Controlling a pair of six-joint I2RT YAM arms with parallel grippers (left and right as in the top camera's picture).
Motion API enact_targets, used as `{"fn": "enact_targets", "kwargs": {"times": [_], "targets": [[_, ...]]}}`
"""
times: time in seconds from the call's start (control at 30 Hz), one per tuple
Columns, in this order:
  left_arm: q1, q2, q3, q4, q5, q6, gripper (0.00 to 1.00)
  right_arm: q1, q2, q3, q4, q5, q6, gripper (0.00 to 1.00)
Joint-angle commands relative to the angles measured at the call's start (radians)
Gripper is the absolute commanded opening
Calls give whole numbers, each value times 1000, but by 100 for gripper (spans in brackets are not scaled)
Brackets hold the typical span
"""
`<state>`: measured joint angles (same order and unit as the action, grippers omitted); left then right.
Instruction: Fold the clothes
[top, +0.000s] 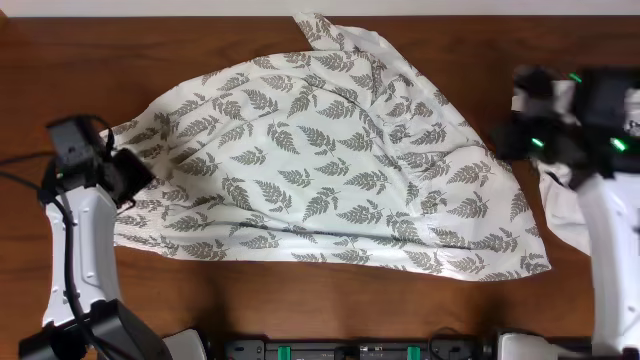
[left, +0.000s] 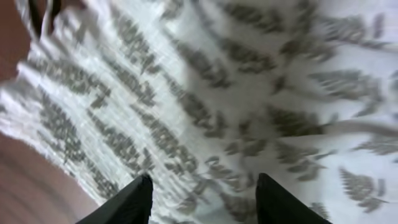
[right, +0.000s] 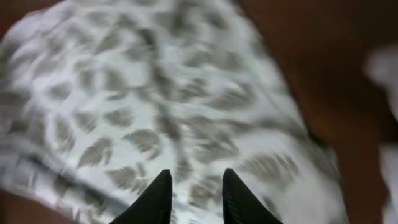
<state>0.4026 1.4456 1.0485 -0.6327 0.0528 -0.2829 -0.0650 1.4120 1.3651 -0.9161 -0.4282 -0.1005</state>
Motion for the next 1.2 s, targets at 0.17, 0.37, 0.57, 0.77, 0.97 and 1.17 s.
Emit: {"fn": "enact_targets", "kwargs": {"times": [0.17,0.37,0.57,0.77,0.97,1.17], "targets": [[-16,-9,70,-72,0,28,55,284,421,460,9,151,-173,50],[-20,-9,70,-108,9,27,55,342,742,728,174,148,-206,49],[-57,-9,70,-111,8,27,55,410,969,812,410,163,-252,41],[-93,-8,68,-110,8,27,55,455,1089,812,631,288,-252,27],[-101,-7,68,-119,8,27,55,440,1141,813,713,391,-252,29],[-101,3,68,-117,8,27,55,399,1159,813,713,406,-235,29]]}}
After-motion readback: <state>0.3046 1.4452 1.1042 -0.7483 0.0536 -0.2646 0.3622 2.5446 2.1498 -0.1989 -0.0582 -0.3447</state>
